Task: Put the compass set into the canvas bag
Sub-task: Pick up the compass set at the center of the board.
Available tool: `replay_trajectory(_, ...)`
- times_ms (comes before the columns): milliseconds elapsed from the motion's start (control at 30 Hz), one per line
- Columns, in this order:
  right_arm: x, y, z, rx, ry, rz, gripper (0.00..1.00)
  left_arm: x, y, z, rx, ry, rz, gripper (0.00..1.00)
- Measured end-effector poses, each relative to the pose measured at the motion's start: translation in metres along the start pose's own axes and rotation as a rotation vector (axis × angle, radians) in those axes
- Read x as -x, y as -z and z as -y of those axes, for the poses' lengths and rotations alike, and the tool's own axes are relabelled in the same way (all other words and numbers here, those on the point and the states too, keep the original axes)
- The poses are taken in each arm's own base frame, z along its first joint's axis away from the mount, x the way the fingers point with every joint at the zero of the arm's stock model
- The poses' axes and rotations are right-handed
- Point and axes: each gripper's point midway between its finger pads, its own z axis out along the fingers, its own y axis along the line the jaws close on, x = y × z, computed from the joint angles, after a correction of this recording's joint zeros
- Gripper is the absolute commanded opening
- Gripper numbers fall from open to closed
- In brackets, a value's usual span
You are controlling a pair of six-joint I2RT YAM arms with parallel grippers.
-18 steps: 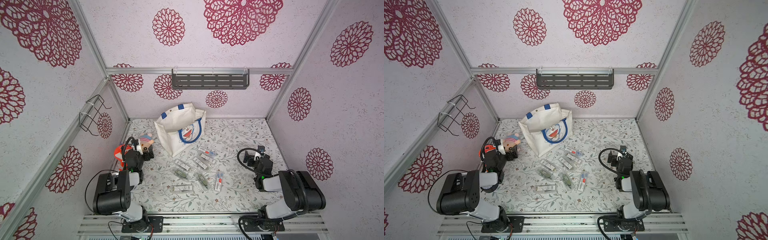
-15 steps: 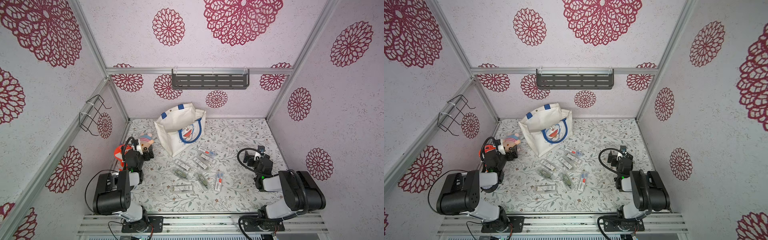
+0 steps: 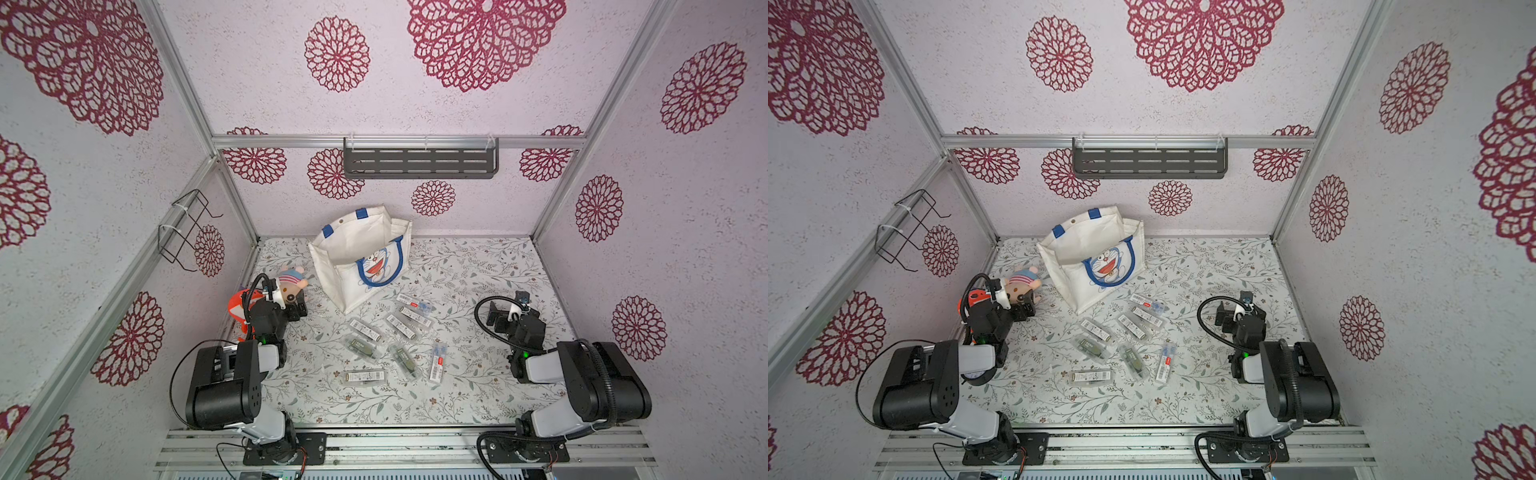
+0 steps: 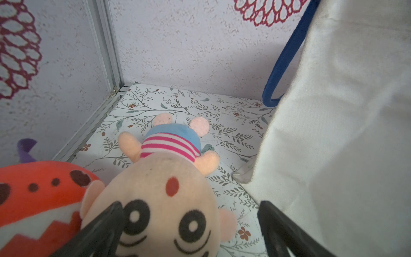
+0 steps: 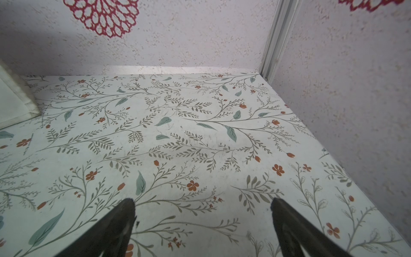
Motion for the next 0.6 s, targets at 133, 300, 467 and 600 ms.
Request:
replay_trajectory(133, 0.0, 0.0, 0.0, 0.0, 0.0, 0.0, 0.99, 0.0, 0.0001, -0.0005, 0.003, 0.0, 0.001, 0.98)
replay_trajectory(300, 0.0, 0.0, -0.0001, 0.0, 0.0, 0.0, 0.99, 0.0005, 0.0001, -0.0007, 0.004, -0.001, 0.002, 0.98)
replay_trajectory(467, 0.0, 0.0, 0.0, 0.0, 0.0, 0.0, 0.99, 0.001, 0.0001, -0.0008, 0.005, -0.001, 0.004, 0.98)
replay_trajectory(600, 0.0001, 0.0, -0.0012, 0.008, 0.0, 0.0, 0.99, 0.0011, 0.0002, -0.003, 0.018, -0.001, 0.005, 1.0)
